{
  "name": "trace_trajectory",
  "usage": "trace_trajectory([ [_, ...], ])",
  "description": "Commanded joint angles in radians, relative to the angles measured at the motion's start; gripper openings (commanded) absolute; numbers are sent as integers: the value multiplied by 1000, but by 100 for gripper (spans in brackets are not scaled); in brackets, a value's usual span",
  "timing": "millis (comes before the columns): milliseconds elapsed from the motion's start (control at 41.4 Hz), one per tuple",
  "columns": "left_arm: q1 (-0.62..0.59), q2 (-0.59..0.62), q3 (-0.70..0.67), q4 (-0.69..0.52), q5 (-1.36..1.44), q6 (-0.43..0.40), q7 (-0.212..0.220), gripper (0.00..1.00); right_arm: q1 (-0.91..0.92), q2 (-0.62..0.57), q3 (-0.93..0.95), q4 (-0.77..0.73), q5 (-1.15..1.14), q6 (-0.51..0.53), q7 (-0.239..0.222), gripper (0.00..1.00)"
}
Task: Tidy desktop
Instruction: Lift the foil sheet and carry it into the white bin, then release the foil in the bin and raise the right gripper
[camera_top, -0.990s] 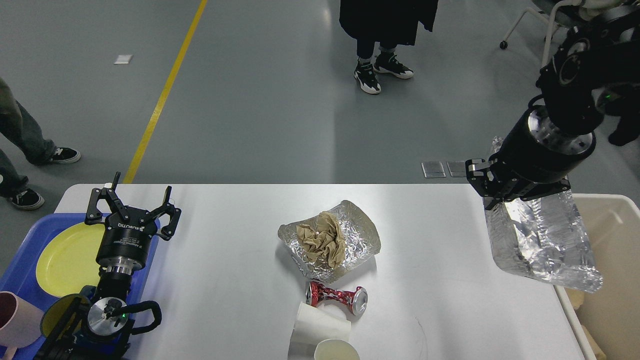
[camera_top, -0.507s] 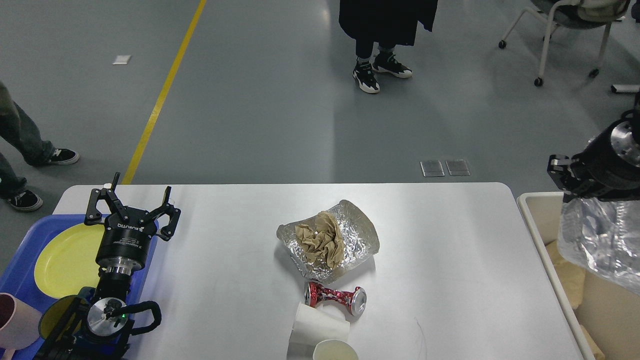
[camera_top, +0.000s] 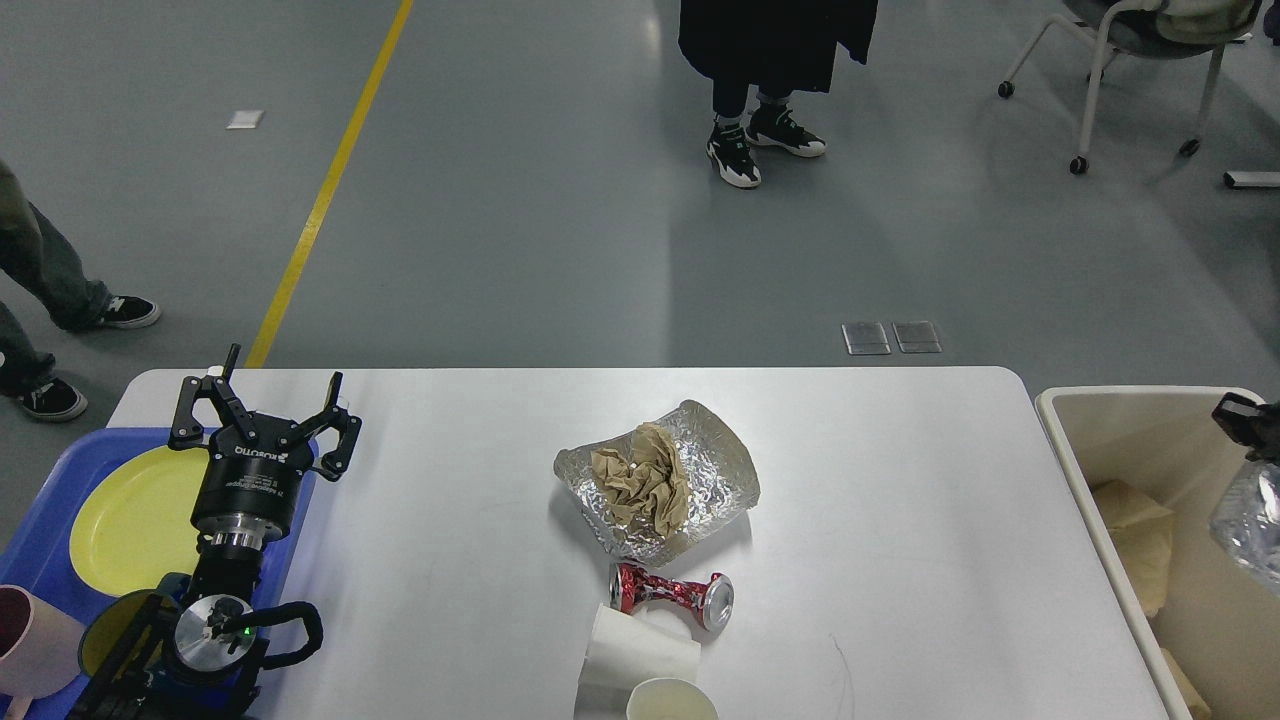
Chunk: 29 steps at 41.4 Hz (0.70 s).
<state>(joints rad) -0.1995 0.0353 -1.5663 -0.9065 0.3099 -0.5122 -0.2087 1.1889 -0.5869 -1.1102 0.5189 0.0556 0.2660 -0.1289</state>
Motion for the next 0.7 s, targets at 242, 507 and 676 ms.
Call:
trace_trajectory([
  [242,0,0,0,-2,0,0,0,97,-454,216,47,-352,23,-324,-9,0],
  [507,0,0,0,0,0,0,0,97,-539,240,156,-393,23,-369,-8,0],
  [676,0,0,0,0,0,0,0,97,-551,249,159,-393,23,-370,-8,0],
])
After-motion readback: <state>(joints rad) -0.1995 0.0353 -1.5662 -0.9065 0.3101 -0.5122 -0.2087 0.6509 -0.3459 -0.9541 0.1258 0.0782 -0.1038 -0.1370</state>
